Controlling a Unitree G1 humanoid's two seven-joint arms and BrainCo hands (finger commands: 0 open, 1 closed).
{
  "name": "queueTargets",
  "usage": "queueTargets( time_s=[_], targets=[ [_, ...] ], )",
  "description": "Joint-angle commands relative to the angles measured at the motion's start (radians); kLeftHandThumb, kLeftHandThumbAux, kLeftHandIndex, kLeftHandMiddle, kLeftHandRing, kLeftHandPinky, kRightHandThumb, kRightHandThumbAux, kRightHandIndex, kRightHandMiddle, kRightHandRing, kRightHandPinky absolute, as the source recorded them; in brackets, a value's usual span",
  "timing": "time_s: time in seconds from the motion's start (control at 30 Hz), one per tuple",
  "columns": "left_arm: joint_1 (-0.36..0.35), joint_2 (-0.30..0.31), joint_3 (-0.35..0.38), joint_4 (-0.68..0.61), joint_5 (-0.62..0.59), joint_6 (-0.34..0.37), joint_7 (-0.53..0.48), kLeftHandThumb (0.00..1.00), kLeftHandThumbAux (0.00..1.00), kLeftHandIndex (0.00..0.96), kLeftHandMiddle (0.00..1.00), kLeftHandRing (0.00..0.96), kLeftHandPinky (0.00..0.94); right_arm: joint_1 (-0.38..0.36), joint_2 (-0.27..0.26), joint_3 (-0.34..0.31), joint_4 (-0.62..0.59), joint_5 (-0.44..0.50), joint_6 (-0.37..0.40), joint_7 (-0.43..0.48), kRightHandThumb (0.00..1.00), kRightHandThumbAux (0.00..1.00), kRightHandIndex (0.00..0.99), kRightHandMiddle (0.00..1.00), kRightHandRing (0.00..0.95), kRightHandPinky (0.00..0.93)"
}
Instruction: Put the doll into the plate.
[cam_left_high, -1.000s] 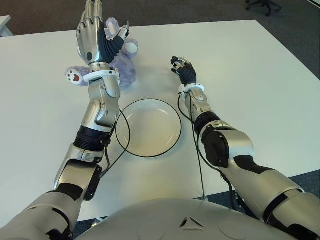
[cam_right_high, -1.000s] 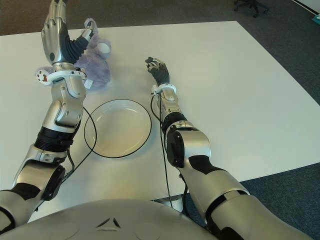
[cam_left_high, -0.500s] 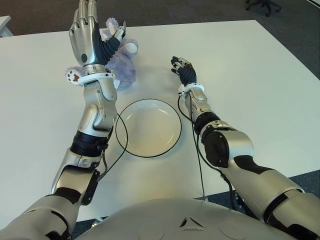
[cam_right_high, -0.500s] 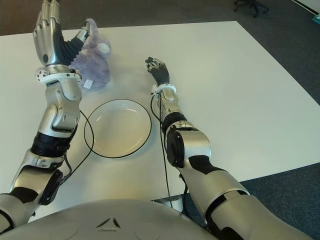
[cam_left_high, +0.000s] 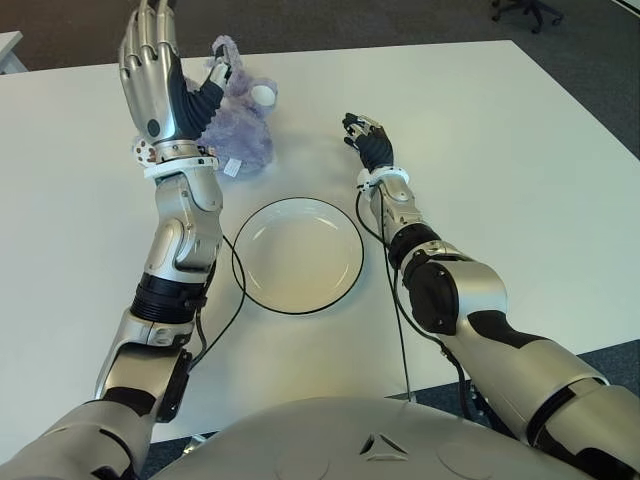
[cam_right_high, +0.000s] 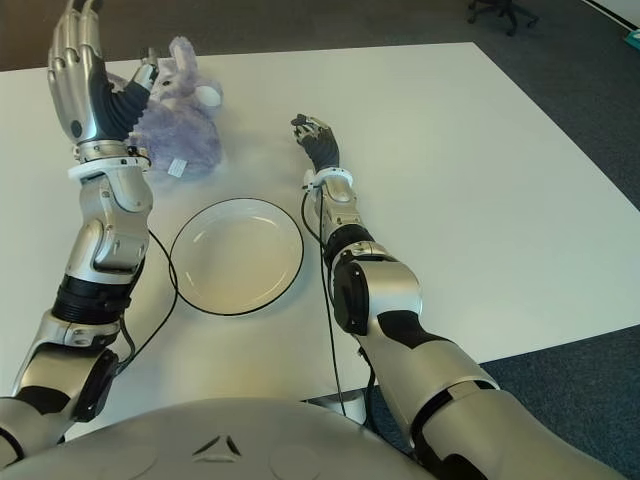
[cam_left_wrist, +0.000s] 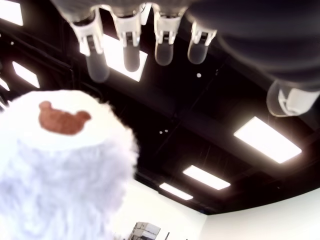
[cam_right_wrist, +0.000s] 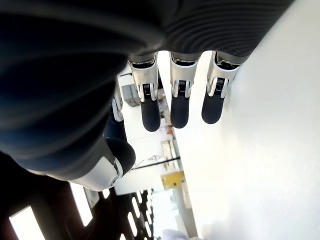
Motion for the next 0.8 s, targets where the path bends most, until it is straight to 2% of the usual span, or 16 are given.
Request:
queueTargets(
  time_s=[0.03,0.23,0.4,0.8],
  targets=[
    [0.029,-0.022,0.019,0.004,-0.009,0.010,0.014,0.379,0.228,0.000,0.000,0.023,0.110,0.050,0.024,-0.006,0.033,0.004,0.053,-0.001,0.701,0.728,0.407,0.155,0.119,0.151],
    [0.033,-0.033,0.033,0.005,-0.014,0.007,0.016,0.360,0.220,0.000,0.000,0.015,0.095,0.046,0.023,-0.001,0.032,0.000,0.050,-0.004,0.702,0.727,0.407,0.155,0.118,0.150],
    [0.032,-0.022,0.053,0.031,-0.037,-0.041,0.038,0.343,0.219,0.000,0.000,0.019,0.118,0.044,0.024,-0.001,0.031,0.002,0.048,-0.010,0.703,0.726,0.408,0.158,0.122,0.158],
    [0.018,-0.021,0.085,0.118,-0.079,-0.130,0.107,0.339,0.224,0.000,0.000,0.014,0.047,0.044,0.017,0.012,0.032,-0.008,0.062,-0.017,0.702,0.726,0.408,0.158,0.120,0.154]
  ],
)
